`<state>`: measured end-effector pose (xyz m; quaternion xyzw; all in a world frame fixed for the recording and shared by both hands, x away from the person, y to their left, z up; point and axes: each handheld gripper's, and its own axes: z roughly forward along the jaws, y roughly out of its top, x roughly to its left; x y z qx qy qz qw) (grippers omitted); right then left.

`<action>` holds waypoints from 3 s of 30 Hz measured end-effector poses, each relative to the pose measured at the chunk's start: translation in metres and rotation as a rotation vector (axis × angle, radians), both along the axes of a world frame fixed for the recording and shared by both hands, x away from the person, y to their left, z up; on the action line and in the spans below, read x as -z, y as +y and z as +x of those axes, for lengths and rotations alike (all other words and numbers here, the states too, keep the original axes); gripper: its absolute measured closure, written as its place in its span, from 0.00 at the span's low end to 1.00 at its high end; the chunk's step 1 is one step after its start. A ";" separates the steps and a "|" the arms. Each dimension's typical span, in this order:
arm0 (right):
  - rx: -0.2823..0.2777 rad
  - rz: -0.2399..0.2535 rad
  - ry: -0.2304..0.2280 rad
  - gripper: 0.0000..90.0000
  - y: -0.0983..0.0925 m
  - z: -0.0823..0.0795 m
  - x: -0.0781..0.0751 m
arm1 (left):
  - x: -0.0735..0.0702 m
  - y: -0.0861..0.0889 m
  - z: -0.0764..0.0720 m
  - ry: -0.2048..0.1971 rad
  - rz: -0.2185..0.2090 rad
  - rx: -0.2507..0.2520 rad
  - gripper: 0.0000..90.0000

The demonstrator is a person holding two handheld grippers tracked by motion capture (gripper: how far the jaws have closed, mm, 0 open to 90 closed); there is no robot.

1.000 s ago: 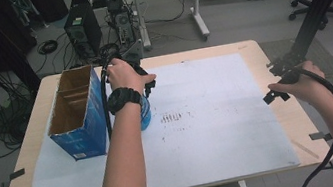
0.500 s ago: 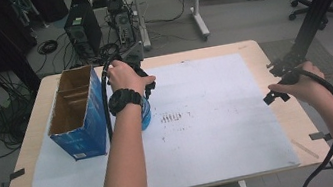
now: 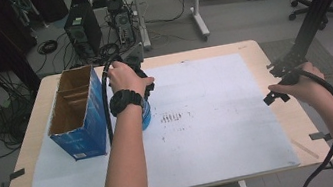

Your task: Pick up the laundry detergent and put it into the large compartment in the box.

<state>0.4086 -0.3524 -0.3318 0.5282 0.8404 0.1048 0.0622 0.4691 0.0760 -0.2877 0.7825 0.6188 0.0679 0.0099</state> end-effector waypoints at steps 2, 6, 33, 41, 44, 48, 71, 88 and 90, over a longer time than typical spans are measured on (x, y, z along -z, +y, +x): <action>0.000 0.000 0.000 0.18 0.000 0.000 0.000 | 0.000 0.000 0.000 -0.001 0.001 0.001 0.27; 0.000 -0.001 0.001 0.18 0.000 0.000 0.000 | 0.000 0.000 0.001 0.000 0.008 0.003 0.33; -0.003 0.000 0.002 0.18 0.001 0.001 0.001 | -0.002 0.001 0.002 0.015 -0.006 0.004 0.41; -0.003 -0.002 0.005 0.18 0.001 0.001 0.001 | -0.003 0.002 0.000 0.025 -0.009 0.003 0.41; -0.006 0.000 0.003 0.18 0.001 0.001 0.000 | -0.004 0.001 -0.001 0.029 -0.012 0.008 0.41; -0.006 0.001 0.001 0.18 0.001 0.001 -0.001 | -0.007 0.000 -0.001 0.032 -0.025 0.008 0.41; -0.009 0.011 -0.009 0.18 0.003 -0.004 -0.010 | -0.042 -0.004 -0.011 0.031 -0.014 0.021 0.41; -0.012 0.019 -0.017 0.18 0.004 -0.004 -0.017 | -0.076 -0.005 -0.013 0.031 -0.019 0.030 0.41; -0.012 0.020 -0.018 0.18 0.004 -0.004 -0.018 | -0.078 -0.005 -0.013 0.031 -0.020 0.026 0.41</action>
